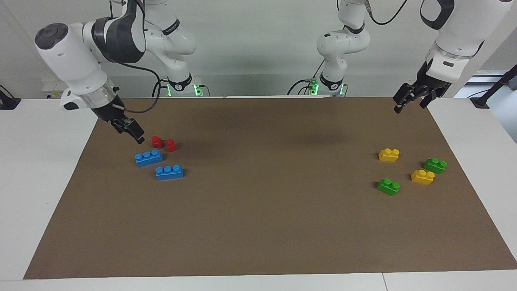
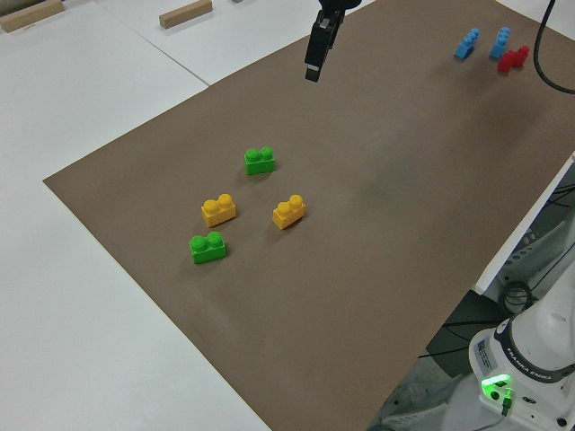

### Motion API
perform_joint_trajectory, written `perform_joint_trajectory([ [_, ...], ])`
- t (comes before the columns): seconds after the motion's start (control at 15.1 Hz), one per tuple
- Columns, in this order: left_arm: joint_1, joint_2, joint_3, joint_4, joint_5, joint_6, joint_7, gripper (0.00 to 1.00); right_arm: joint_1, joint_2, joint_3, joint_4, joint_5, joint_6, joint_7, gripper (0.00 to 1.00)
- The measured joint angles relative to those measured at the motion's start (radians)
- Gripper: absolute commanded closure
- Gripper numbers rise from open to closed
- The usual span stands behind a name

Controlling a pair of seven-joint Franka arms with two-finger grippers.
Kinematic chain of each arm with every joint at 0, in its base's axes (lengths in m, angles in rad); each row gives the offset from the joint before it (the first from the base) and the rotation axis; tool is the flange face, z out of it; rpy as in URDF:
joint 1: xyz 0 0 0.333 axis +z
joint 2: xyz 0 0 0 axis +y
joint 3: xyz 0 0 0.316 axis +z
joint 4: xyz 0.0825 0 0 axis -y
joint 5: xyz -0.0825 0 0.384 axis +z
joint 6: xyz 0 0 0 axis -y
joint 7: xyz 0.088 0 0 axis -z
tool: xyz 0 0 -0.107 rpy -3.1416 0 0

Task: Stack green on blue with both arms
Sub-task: 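Move the left gripper toward the green brick while the right gripper approaches the blue brick, then grasp the green brick with the left gripper while the right gripper grasps the blue brick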

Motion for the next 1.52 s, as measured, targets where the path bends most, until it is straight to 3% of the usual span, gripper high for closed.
perform_joint_trajectory([
  [0.27,0.029,0.094,0.004,-0.028,0.000,0.119,-0.193,0.00,-0.037,0.063,-0.004,-0.004,0.147,0.006,0.148,0.01],
  [0.66,0.041,0.271,0.004,-0.030,0.000,0.276,-0.410,0.00,-0.058,0.144,-0.005,-0.028,0.162,0.006,0.166,0.01],
  [0.99,0.041,0.374,0.001,-0.002,0.000,0.324,-0.562,0.00,-0.057,0.188,-0.005,-0.034,0.181,0.013,0.166,0.01],
  [1.52,0.030,0.488,-0.002,0.032,0.067,0.441,-0.603,0.00,-0.053,0.198,0.001,-0.115,0.215,0.112,0.161,0.01],
])
